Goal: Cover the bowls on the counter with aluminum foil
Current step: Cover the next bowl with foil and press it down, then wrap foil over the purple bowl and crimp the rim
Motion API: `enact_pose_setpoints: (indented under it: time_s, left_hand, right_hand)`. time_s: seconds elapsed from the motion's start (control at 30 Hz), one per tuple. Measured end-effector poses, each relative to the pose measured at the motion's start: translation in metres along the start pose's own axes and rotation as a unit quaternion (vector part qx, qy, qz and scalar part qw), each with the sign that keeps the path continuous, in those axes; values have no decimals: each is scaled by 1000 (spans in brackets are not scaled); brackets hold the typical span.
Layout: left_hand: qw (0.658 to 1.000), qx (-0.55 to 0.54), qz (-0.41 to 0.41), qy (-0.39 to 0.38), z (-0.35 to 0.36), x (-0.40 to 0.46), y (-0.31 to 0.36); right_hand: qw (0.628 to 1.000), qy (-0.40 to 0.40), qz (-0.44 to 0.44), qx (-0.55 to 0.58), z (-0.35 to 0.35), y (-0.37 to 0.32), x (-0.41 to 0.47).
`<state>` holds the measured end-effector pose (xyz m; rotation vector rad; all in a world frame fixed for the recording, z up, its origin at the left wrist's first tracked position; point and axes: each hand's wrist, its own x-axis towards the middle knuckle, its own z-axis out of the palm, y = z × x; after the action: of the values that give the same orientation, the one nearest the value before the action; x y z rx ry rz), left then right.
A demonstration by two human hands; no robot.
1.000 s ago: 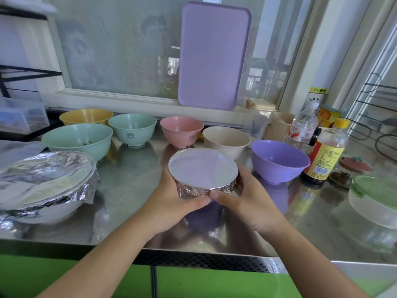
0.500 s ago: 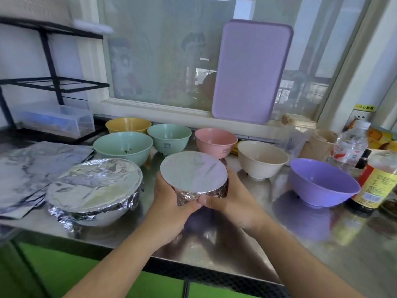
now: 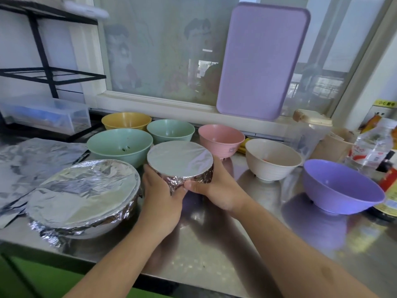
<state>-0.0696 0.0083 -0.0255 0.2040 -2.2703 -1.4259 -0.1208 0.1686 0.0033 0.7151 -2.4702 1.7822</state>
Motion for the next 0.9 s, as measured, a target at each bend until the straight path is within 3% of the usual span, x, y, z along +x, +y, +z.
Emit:
enact_pose_setpoints:
  time_s: [0.2,0.4,0.5,0.63,0.73,0.9]
  left_hand:
    - [998,45,-40,-13,-19,-39,21]
    - [997,47,18,-62,7,-94,59]
    - [994,38,39,-99,44,-106,84]
    - [980,-53,20,-193,99,-105,127]
    - [970,-89,-28,-224,142,-92,160]
    - [940,-158,-101,-287,203,-69,179]
  right_hand:
    - [997,24,62,-35,-25,-3,-37]
    - [986,129,93,-53,-89,-17,-108]
    - [963,237,98,-86,-131,-22,-140]
    - [879,435,102,-169,-188,-21,-170]
    - [851,485,131,-153,-221,-3,-172]
    - [852,468,235,12,-243,19,-158]
